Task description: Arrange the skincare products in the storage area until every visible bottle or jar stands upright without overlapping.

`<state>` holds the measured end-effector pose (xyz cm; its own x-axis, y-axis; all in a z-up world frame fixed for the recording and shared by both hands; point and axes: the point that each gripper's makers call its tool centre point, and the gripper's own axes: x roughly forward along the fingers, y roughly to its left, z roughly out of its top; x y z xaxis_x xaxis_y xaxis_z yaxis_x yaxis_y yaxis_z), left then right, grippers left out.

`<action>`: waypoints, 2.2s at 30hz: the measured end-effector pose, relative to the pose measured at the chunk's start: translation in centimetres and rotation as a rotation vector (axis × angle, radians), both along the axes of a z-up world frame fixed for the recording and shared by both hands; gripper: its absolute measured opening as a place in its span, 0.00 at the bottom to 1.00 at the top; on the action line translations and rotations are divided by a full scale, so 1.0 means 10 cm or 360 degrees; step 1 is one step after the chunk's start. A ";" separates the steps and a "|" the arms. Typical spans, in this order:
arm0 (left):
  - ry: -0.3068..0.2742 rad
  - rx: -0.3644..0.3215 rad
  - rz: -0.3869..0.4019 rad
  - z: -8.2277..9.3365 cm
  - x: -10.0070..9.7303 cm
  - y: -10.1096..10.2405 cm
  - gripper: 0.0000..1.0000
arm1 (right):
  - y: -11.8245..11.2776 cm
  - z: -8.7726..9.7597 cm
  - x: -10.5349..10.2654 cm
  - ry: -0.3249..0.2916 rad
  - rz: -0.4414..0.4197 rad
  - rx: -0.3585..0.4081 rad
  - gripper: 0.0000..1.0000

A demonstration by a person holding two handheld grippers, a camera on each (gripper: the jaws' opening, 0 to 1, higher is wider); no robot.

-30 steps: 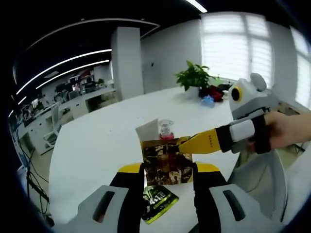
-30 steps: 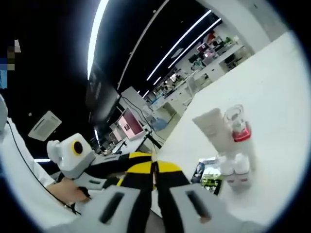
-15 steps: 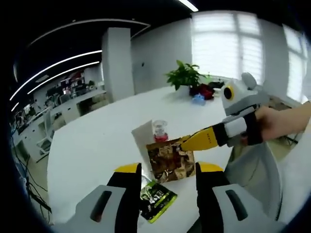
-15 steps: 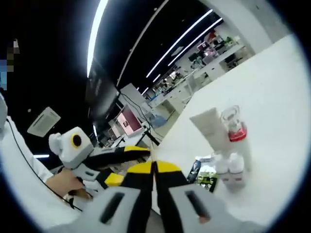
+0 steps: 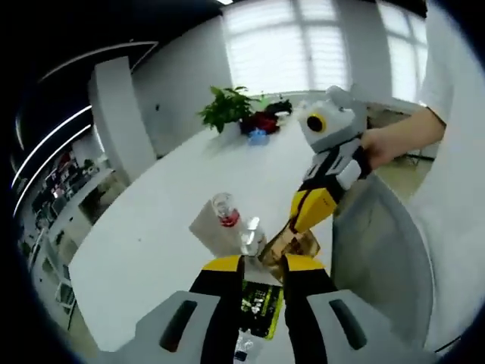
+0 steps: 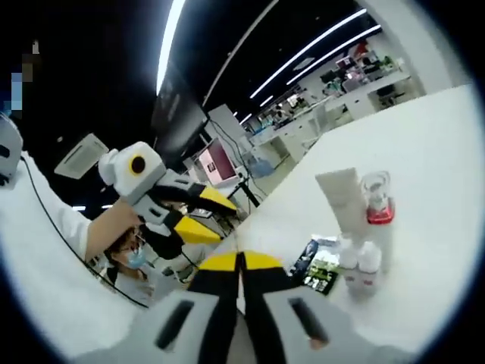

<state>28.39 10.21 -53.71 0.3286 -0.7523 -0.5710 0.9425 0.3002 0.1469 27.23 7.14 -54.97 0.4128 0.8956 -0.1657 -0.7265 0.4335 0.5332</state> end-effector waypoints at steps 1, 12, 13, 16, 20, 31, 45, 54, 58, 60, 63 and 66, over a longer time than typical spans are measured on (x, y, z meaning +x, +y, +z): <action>0.0017 0.0020 -0.0035 -0.02 -0.02 -0.01 0.15 | 0.01 0.00 -0.02 -0.0002 0.0013 0.0004 0.01; 0.0052 0.0097 -0.0158 -0.08 -0.08 -0.06 0.05 | 0.02 0.02 -0.11 0.0001 0.0079 0.0015 0.01; 0.0055 0.0094 -0.0159 -0.08 -0.08 -0.07 0.05 | 0.02 0.02 -0.11 0.0001 0.0079 0.0013 0.01; 0.0076 0.0082 -0.0160 -0.09 -0.10 -0.09 0.03 | 0.02 0.01 -0.11 0.0002 0.0083 0.0002 0.01; 0.0161 0.0070 -0.0157 -0.12 -0.15 -0.07 0.00 | 0.00 0.01 -0.11 -0.0004 0.0082 -0.0009 0.01; 0.0430 -0.0382 0.0159 0.03 -0.07 0.02 0.00 | -0.14 0.01 0.06 -0.0039 -0.0079 -0.0015 0.27; 0.0813 -0.1276 0.0657 0.25 -0.03 0.38 0.00 | -0.05 0.24 0.25 -0.0028 -0.0185 0.0209 0.16; 0.0907 -0.1468 0.0755 0.21 -0.04 0.53 0.00 | 0.25 0.34 0.35 -0.0033 -0.0090 0.0257 0.15; 0.0916 -0.1490 0.0782 0.19 -0.05 0.54 0.00 | 0.40 0.40 0.37 -0.0042 -0.0050 0.0272 0.10; 0.0925 -0.1516 0.0809 0.18 -0.04 0.57 0.00 | 0.46 0.38 0.39 -0.0048 -0.0042 0.0241 0.06; 0.0949 -0.1555 0.0881 0.10 0.00 0.67 0.00 | 0.51 0.34 0.43 -0.0047 -0.0044 0.0187 0.05; 0.0979 -0.1588 0.0974 0.01 0.03 0.76 0.00 | 0.59 0.29 0.48 -0.0056 -0.0059 0.0125 0.03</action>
